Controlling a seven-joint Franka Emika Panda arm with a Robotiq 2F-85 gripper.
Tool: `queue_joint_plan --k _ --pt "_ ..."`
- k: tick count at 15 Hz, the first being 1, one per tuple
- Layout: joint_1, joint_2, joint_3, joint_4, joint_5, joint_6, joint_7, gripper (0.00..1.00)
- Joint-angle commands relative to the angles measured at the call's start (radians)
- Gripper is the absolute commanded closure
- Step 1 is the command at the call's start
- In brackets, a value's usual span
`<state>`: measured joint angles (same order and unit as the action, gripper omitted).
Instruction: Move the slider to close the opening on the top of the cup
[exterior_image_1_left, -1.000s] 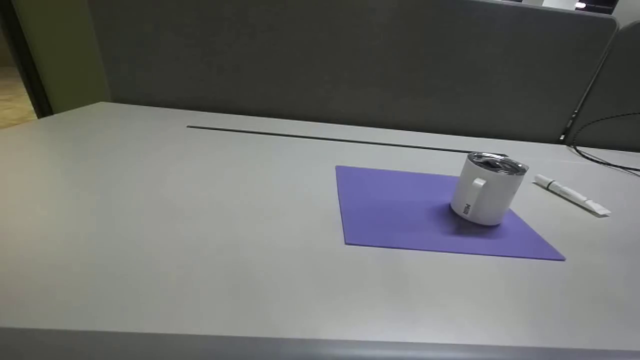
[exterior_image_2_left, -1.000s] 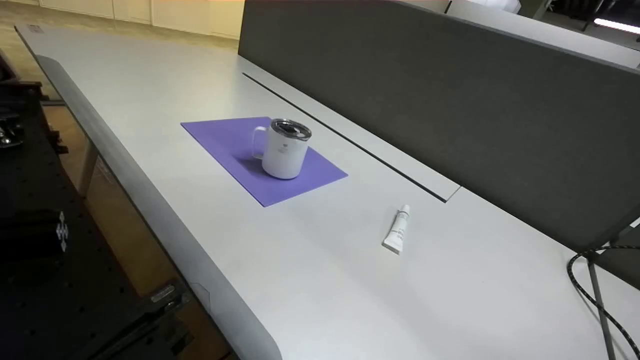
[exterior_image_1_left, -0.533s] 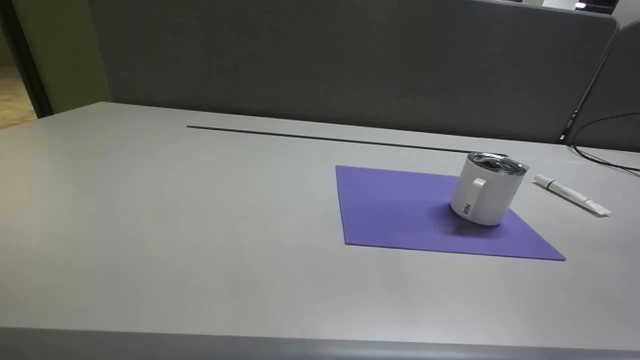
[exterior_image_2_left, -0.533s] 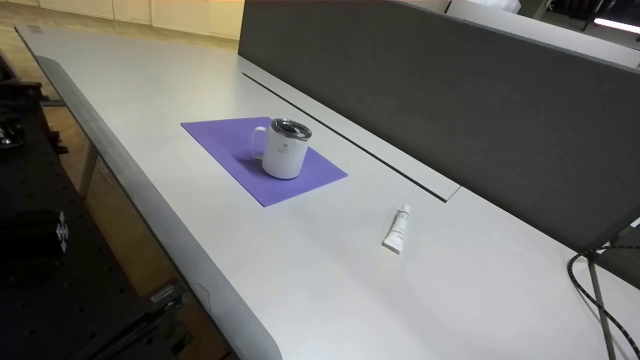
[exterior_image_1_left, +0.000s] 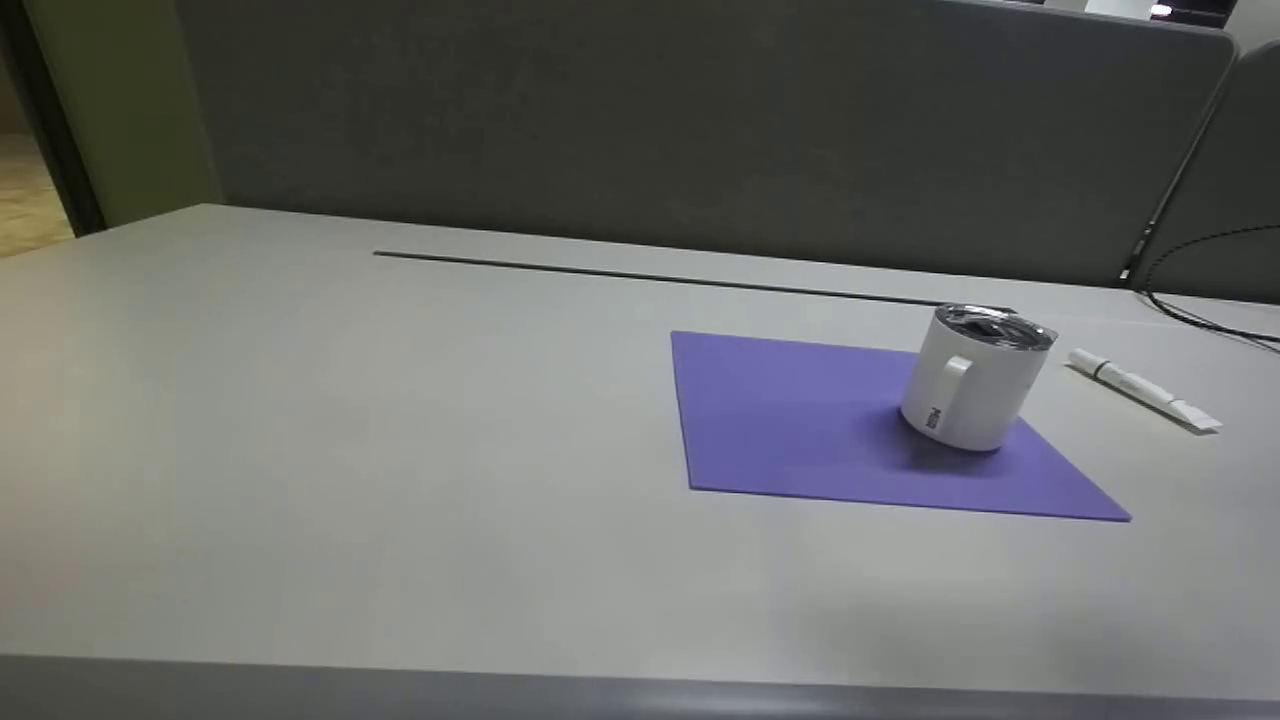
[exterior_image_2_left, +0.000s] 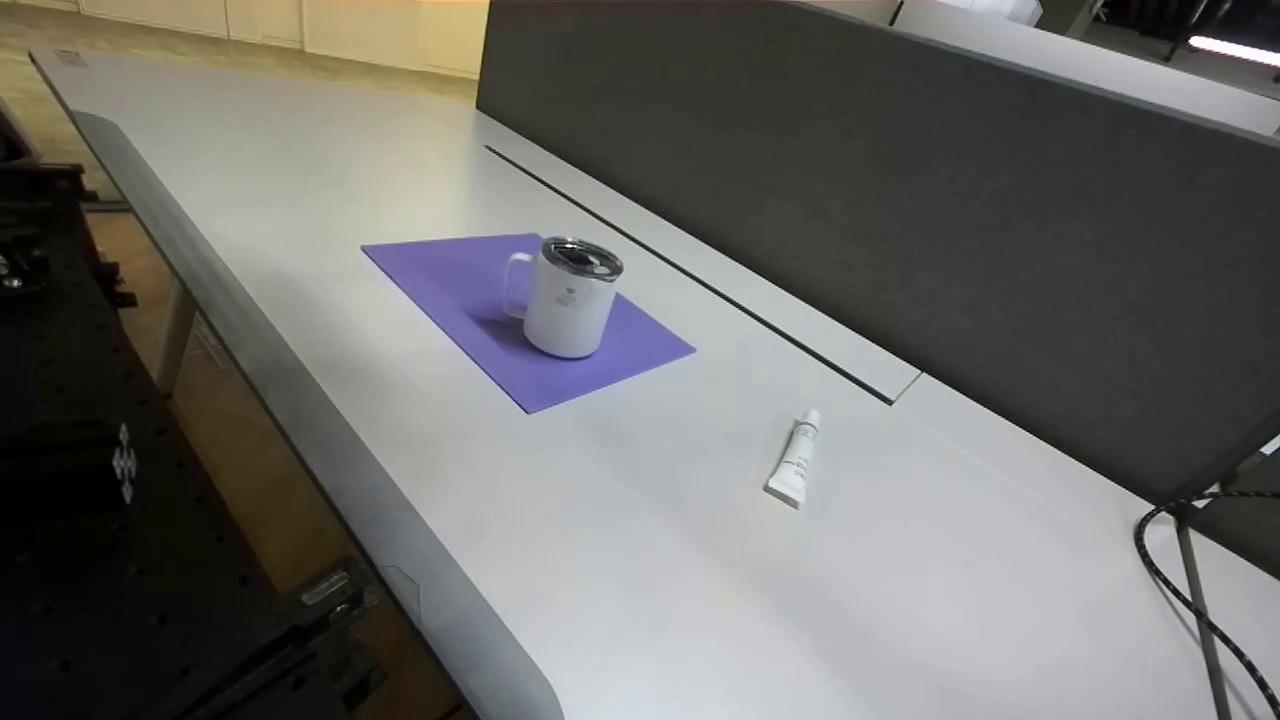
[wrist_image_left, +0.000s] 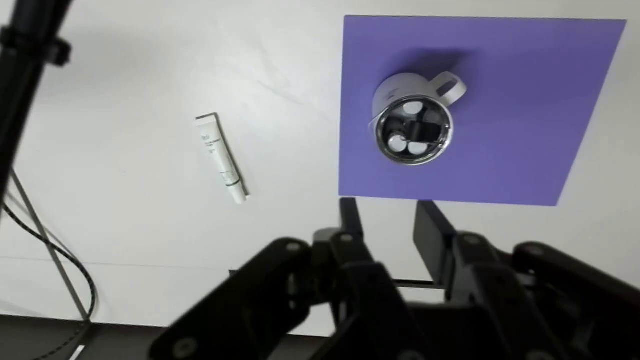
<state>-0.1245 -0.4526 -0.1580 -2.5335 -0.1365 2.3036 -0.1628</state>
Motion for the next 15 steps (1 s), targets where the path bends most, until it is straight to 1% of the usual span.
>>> queue_joint_plan --k 1,2,3,4,5,6,9,15 --pt "-0.026 0.151 -0.025 0.131 0.01 0.024 0.003 0.95" --pt "-0.029 0.178 -0.029 0.157 0.019 0.028 0.003 0.99" --pt "-0.032 0.198 -0.031 0.177 0.023 0.026 0.006 1.0" --pt "-0.034 0.215 -0.031 0.199 0.026 0.003 0.012 1.0" --pt "-0.035 0.228 -0.029 0.225 0.032 -0.051 0.02 1.0" --pt "-0.035 0.191 -0.028 0.157 0.019 0.017 0.0 0.99" --pt "-0.035 0.219 -0.028 0.195 0.023 -0.023 0.001 0.99" --pt "-0.035 0.22 -0.028 0.197 0.024 -0.025 0.001 0.99"
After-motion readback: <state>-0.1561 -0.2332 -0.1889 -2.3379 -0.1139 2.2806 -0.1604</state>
